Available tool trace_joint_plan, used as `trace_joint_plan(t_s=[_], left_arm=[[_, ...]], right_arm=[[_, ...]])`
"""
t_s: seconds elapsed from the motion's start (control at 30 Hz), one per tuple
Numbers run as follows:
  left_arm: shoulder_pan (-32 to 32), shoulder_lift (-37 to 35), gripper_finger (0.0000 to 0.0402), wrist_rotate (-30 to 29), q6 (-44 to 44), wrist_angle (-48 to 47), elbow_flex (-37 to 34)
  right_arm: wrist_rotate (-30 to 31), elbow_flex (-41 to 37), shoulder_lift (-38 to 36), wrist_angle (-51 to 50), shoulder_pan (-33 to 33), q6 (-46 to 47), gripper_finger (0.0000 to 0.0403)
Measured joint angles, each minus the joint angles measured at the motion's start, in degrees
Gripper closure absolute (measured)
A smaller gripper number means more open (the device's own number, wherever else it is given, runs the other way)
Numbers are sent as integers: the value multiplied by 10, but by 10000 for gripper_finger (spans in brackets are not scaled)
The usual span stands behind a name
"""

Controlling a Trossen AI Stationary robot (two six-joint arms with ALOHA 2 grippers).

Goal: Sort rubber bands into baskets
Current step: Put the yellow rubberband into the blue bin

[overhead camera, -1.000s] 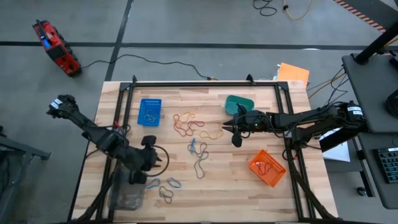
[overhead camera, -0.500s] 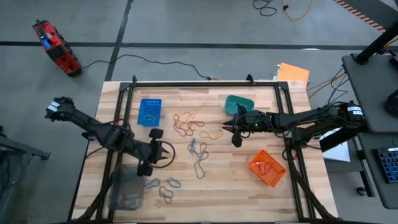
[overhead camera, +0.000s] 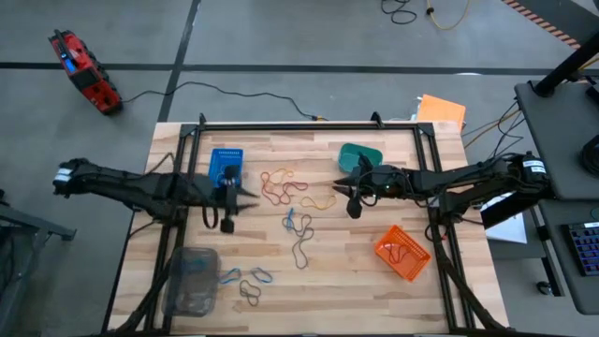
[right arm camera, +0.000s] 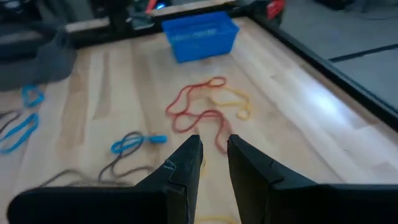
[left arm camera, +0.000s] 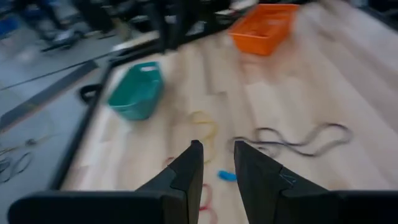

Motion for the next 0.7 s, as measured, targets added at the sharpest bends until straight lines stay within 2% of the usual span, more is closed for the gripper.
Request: trace_joint_plan(t_s=[0.13,0.3,0.4,0.47,0.6,0.7], left_arm=[[58,-20,326,37,30,-12,-1],[113,-33,326,56,93,-32,-17],[143,-40,326,67,87,-17,-25],[159,-44,326,114,63,-10,-25],[169,-49,326,264,26,9,-26],[169,-52,326,290,-10,34,-26]], right_arm=[[35,0,0,18,-4,8,330],[38,14,0,35,-25,21,330],[40,34,0,37,-36,21,330],[40,44,0,30,-36,9,330],[38,63,0,9,-35,-10,330],[33,76,0,-27,-35,-6,330]])
